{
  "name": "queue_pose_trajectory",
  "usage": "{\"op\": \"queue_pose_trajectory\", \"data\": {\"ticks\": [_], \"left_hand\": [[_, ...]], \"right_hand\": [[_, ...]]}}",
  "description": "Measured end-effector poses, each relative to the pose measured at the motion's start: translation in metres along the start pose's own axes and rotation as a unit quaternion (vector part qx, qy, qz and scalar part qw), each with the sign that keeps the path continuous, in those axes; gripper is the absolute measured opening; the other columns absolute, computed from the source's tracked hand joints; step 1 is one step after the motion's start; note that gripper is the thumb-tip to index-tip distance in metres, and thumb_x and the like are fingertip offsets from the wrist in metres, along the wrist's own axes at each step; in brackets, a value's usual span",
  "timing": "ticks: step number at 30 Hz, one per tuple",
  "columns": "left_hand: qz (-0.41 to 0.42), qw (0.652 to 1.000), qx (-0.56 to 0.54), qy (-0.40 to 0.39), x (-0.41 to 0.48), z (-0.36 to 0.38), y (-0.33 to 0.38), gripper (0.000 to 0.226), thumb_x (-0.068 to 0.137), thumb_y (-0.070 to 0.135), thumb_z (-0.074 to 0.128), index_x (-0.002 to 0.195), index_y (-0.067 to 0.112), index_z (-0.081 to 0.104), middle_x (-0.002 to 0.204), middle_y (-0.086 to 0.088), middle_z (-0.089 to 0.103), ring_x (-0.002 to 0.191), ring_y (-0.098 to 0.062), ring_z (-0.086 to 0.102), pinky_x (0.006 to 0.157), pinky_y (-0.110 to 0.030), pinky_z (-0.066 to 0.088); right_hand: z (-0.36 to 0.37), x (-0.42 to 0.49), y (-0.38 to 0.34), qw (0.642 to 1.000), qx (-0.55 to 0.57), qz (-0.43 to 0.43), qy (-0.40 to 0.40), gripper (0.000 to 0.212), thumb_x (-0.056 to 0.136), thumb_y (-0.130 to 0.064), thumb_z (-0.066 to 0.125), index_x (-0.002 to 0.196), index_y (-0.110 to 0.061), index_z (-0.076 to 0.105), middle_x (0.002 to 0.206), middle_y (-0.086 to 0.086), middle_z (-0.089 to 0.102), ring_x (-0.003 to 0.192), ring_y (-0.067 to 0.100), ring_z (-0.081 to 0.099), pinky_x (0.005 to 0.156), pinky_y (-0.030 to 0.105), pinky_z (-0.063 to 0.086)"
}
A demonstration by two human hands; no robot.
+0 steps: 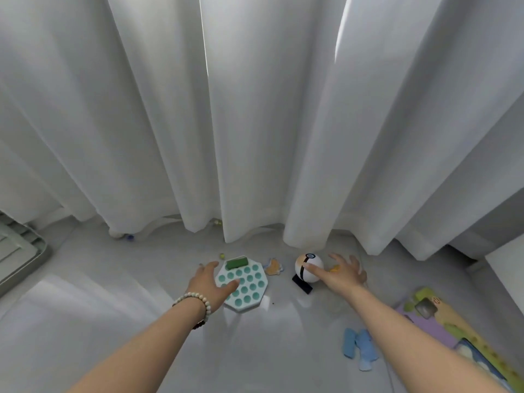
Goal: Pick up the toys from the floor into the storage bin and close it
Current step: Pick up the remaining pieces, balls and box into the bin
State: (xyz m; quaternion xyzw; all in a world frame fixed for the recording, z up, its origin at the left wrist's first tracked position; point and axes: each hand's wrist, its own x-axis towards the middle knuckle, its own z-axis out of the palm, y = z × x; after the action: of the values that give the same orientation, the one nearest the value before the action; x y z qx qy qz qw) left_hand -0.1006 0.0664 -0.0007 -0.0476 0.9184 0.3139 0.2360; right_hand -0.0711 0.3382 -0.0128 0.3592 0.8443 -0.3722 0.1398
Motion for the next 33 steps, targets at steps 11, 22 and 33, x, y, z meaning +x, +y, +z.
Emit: {"op": "queue_pose_trajectory", "data": {"ticks": [11, 22, 33], "left_hand": [[0.017, 0.999, 0.027, -0.002, 0.044, 0.025, -0.001, 0.073, 0.088, 0.045, 0.056, 0.146, 0.018, 0.024, 0.151, -0.008, 0.026, 0.138, -0.025, 0.028, 0.113, -0.032, 0.023], [0.024, 0.995, 0.095, -0.031, 0.068, 0.045, -0.014, 0.066, 0.092, 0.047, 0.045, 0.148, 0.03, 0.015, 0.156, 0.0, 0.015, 0.141, -0.026, 0.019, 0.115, -0.038, 0.02], [-0.002, 0.999, -0.032, 0.001, 0.054, 0.058, -0.018, 0.052, 0.095, 0.037, 0.046, 0.142, 0.021, 0.033, 0.141, -0.01, 0.037, 0.127, -0.029, 0.043, 0.105, -0.036, 0.036]], "right_hand": [[0.034, 0.04, 0.0, 0.993, -0.101, 0.067, 0.003, 0.078, 0.044, -0.083, 0.051, 0.105, -0.035, 0.05, 0.139, 0.004, 0.034, 0.137, 0.028, 0.007, 0.078, 0.04, 0.024], [0.029, 0.028, 0.02, 0.996, -0.081, -0.022, 0.007, 0.058, 0.063, -0.06, 0.071, 0.104, -0.022, 0.053, 0.128, 0.0, 0.021, 0.121, 0.027, 0.021, 0.079, 0.029, 0.039], [0.046, -0.025, -0.011, 0.943, 0.26, -0.004, -0.207, 0.052, 0.062, -0.062, 0.072, 0.102, -0.03, 0.062, 0.115, 0.002, 0.058, 0.099, 0.016, 0.057, 0.085, 0.037, 0.051]]}}
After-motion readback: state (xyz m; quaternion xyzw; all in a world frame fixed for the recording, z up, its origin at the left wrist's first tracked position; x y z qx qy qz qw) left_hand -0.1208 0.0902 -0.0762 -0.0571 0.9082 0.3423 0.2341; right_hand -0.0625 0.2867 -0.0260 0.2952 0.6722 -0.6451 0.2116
